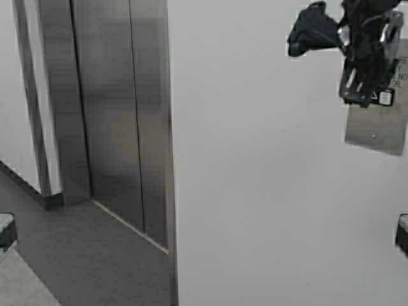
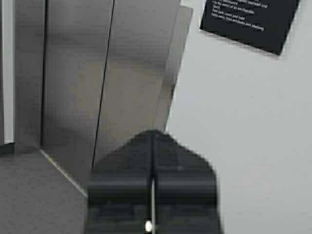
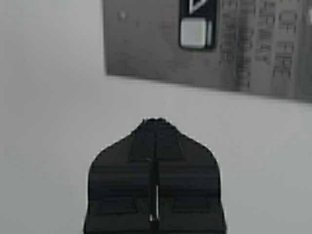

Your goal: Navigate to elevator, push the call button, then enter the elevator

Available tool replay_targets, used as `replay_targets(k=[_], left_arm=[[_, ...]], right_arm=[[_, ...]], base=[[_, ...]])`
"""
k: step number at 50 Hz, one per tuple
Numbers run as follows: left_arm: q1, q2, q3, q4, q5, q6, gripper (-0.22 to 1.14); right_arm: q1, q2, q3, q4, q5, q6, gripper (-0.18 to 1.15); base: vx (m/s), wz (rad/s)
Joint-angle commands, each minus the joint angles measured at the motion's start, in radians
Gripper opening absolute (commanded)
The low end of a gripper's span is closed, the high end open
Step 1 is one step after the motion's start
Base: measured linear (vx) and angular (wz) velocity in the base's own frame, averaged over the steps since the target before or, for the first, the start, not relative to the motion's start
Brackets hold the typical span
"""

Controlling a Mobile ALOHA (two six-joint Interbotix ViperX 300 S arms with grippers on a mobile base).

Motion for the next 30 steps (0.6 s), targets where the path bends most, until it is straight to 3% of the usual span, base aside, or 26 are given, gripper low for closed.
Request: replay_targets(k=[1,30], left_arm=[[-0.002,0.002,-0.012,-0.003,-0.005,0.002,0.02],[-0.002,-0.002,-0.003,-0.003,-0.002,0.006,0.02]], right_arm=[[-0.011,0.072,-0.074,-0.067,0.025,0.046,0.06],[-0.160,0.268,-0.242,-0.213,0.031,0.051,0.06]], base=[[0.01,0.00],[0.01,0.00]])
